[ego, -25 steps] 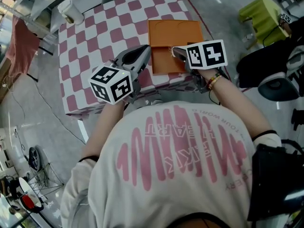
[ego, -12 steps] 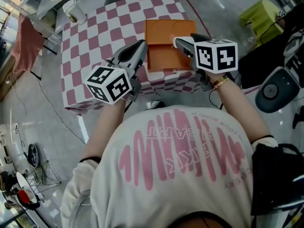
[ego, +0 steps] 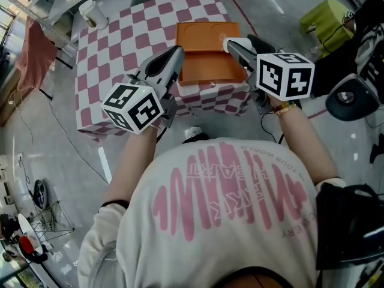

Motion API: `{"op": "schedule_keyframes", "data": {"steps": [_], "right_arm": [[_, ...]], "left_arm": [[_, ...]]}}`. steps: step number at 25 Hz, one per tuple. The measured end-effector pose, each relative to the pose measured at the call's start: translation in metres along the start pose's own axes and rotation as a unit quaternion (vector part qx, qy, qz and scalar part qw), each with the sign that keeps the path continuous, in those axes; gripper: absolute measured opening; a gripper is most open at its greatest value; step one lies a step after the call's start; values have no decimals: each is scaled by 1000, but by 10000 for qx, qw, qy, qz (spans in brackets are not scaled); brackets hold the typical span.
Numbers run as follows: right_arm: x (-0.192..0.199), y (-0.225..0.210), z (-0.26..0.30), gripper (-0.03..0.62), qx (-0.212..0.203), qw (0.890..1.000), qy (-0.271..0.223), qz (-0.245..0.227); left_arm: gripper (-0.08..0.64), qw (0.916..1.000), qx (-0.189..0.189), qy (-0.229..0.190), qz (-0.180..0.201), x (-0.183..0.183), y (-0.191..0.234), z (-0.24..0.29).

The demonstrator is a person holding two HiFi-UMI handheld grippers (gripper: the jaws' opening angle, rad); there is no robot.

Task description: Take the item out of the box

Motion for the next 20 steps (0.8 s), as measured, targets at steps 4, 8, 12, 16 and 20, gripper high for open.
{"op": "schedule_keyframes", "data": {"steps": [4, 8, 12, 16, 20], "right_arm": [[5, -4, -20, 262, 43, 9999, -111, 67], [11, -5, -38, 262, 79, 9998, -176, 58], [13, -4, -61, 262, 30, 9989, -421, 220], [13, -4, -83, 262, -49, 9969, -712, 341], [19, -2, -103, 262, -138, 9942, -944, 503]], "left_arm": [[6, 9999, -69, -134, 24, -1, -14, -5], [8, 9996, -211, -161, 45, 3, -26, -9], [6, 9995, -286, -91, -36, 12, -38, -15], [6, 9995, -285, -110, -97, 16, -51, -21], [8, 9995, -297, -87, -70, 22, -65, -29]]}}
Point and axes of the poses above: the fingertips, and each gripper's own axes: z forward along the fingers, y to its left, x out of its underside, the point moved 2 cm from there along -z, backward along the fingers, and after that the axes turned 6 degrees about -x, right-handed, at the moved point
